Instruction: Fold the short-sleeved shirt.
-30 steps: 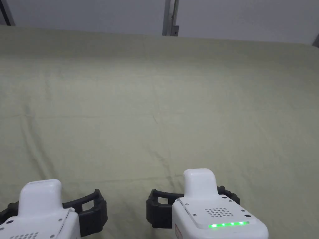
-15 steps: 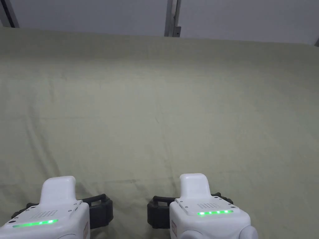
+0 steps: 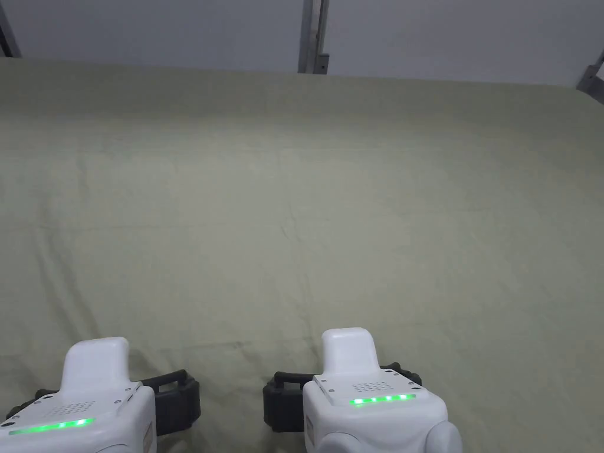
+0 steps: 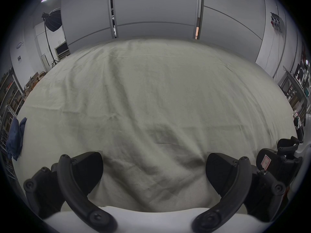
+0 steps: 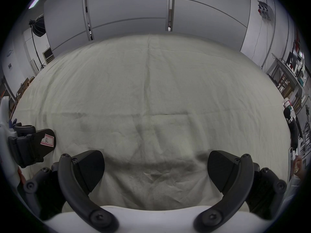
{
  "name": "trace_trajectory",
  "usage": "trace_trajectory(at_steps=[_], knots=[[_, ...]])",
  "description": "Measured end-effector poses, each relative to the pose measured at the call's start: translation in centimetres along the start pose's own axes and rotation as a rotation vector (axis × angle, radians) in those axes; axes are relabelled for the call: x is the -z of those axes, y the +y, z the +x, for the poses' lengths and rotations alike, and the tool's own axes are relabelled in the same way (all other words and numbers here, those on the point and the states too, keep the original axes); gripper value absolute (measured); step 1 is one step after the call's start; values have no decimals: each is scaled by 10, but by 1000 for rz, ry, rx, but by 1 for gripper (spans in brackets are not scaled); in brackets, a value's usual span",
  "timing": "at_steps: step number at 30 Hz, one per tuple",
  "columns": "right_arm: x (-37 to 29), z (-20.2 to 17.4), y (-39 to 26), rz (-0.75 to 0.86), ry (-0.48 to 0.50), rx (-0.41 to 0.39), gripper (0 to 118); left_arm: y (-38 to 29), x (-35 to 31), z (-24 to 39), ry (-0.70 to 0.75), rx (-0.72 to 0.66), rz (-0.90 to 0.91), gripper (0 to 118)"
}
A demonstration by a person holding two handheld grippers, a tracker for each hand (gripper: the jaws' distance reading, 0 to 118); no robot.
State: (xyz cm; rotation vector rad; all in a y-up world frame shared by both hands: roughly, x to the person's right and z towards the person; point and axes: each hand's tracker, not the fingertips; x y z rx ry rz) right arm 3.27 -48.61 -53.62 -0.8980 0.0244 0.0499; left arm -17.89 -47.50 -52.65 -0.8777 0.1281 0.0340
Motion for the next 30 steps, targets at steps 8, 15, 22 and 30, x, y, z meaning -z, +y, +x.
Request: trace_trajectory(at_steps=[8,15,22,30], knots=[[-1,2,0,2,8,5,118,0,-1,0,-1,-1,1,118],[-1,3,0,1,11,7,118,0,-1,0,-1,-1,1,118],[-1,3,0,1,11,6,118,-1,-1,0,-1,-1,2,118],[0,3,0,1,12,7,118,0,-1,-1,-9,-6,-2,118]])
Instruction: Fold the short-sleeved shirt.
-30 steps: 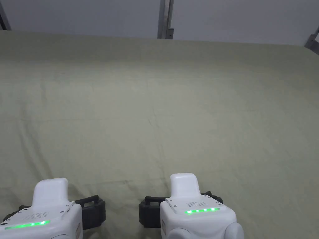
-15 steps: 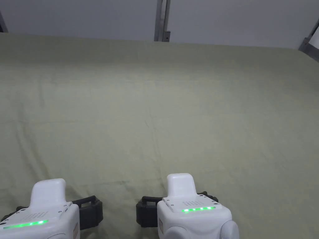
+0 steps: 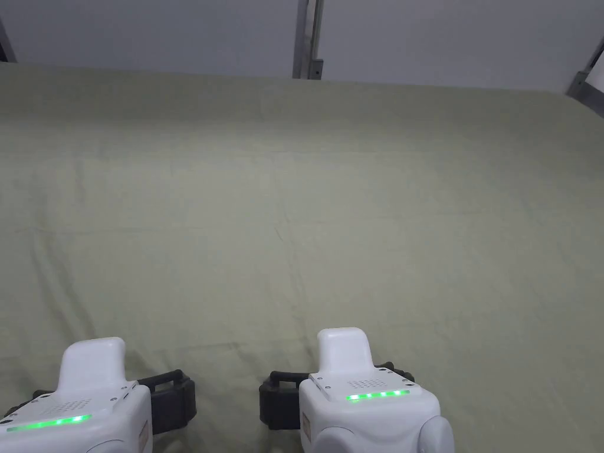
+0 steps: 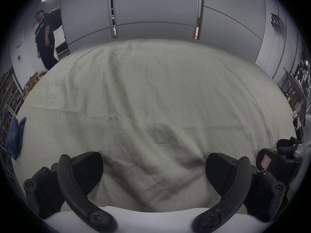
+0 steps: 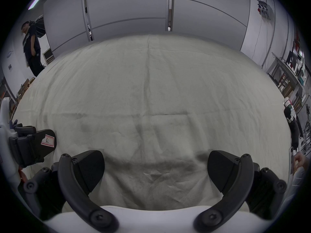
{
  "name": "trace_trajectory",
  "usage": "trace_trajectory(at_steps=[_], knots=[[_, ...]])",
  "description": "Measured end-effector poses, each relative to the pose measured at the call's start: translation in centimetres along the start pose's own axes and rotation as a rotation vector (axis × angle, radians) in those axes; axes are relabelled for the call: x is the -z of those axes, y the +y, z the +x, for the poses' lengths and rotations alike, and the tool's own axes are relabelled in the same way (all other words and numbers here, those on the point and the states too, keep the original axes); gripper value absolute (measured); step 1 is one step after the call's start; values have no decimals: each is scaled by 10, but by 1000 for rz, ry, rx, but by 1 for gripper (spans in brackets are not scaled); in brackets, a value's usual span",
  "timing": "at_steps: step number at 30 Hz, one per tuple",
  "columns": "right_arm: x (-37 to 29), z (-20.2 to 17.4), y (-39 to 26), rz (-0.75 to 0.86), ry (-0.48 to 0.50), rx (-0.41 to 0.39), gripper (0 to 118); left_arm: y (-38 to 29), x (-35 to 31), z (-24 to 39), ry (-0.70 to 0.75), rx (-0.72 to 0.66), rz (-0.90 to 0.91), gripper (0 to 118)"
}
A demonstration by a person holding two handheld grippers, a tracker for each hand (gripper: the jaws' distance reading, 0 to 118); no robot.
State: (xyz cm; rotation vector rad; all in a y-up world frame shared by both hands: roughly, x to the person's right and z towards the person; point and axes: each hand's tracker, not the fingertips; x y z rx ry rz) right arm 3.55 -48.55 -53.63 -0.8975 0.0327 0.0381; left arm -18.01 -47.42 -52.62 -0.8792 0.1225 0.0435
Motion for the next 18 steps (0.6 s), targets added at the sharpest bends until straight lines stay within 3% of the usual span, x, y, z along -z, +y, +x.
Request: trace_trajectory(at_steps=[18], knots=[[0,-1,-1,1,-2,-2,118,1,1,1,6,4,-8,118]])
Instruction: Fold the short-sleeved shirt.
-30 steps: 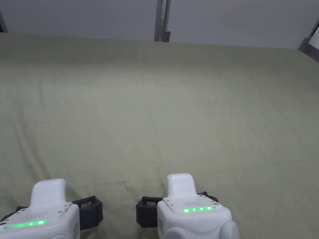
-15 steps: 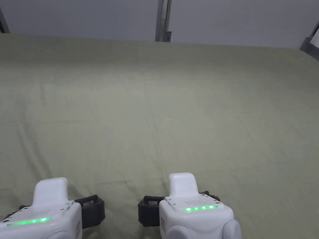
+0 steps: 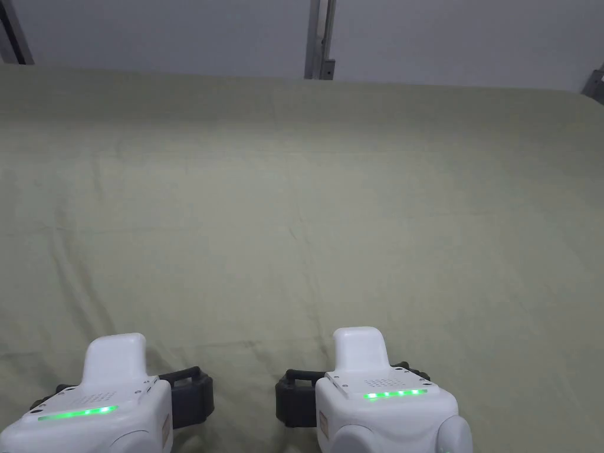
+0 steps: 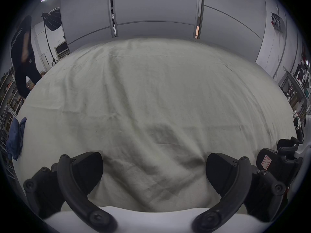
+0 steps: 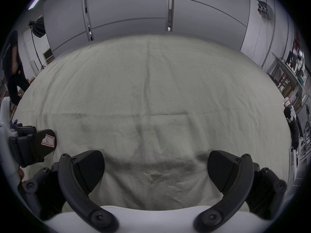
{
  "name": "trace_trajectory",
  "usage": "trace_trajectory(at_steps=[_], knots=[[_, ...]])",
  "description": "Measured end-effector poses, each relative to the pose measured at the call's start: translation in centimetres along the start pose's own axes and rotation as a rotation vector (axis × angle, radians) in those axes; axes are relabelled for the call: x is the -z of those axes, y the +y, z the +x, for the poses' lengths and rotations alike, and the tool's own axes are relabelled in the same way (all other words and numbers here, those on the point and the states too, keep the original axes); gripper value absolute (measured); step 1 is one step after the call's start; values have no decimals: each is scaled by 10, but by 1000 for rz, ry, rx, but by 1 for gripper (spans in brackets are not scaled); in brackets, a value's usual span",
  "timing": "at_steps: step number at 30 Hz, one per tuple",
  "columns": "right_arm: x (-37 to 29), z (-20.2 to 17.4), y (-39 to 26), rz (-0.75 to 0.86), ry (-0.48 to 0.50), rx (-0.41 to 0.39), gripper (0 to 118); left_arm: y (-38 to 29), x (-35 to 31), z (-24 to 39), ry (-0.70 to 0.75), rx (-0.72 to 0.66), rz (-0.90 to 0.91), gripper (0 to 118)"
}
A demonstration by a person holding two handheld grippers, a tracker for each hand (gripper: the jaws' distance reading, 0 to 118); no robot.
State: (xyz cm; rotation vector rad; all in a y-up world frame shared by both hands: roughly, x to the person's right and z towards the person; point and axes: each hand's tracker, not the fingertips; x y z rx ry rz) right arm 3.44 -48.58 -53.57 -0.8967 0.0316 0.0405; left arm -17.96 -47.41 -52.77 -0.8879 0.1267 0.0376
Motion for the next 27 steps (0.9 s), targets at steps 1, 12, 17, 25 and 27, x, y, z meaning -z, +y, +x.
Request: trace_trajectory(at_steps=[1,12,17,25,27], knots=[[0,0,0,0,0,0,118,0,0,0,-1,-1,1,118],[0,0,-1,1,1,0,118,-1,0,-1,0,0,3,118],[0,0,-1,2,1,0,118,-3,-3,8,46,31,23,118],[-1,-1,-1,4,0,1,118,-2,-2,-3,-2,-43,12,118],[-1,0,-1,3,1,2,118,-1,-1,6,31,-19,3,118]])
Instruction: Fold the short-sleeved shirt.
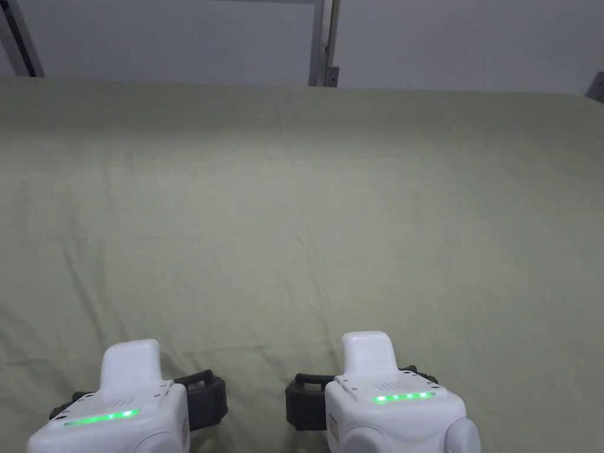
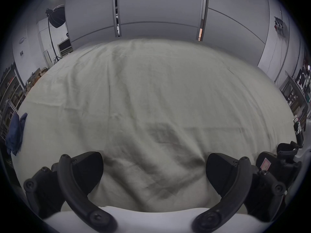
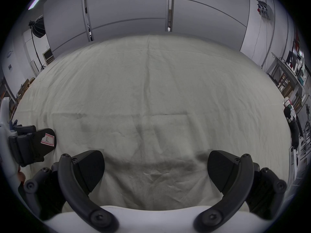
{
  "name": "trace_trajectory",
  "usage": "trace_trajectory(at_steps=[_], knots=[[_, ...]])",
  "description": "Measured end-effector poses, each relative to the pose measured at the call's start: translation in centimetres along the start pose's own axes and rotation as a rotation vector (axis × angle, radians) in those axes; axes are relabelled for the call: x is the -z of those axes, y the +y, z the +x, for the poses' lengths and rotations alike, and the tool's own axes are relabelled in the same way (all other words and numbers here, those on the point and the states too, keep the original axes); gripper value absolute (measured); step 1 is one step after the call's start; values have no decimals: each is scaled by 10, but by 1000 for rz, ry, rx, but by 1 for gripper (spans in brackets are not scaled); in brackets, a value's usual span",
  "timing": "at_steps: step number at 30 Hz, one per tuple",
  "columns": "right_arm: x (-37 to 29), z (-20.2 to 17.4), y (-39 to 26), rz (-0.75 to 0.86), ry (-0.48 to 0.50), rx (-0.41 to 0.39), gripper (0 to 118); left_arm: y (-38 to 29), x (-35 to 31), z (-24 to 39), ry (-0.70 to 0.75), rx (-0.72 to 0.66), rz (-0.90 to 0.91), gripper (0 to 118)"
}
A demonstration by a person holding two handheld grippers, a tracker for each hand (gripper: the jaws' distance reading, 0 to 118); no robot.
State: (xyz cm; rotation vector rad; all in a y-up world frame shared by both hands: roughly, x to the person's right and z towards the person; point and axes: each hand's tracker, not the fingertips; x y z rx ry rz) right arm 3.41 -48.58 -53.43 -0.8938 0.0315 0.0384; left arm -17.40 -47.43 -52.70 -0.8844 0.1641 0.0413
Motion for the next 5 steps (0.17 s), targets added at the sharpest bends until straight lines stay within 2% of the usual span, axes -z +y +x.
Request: trace_trajectory(at_steps=[5], knots=[[0,0,0,1,0,0,118,-1,0,-3,-10,-12,3,118]])
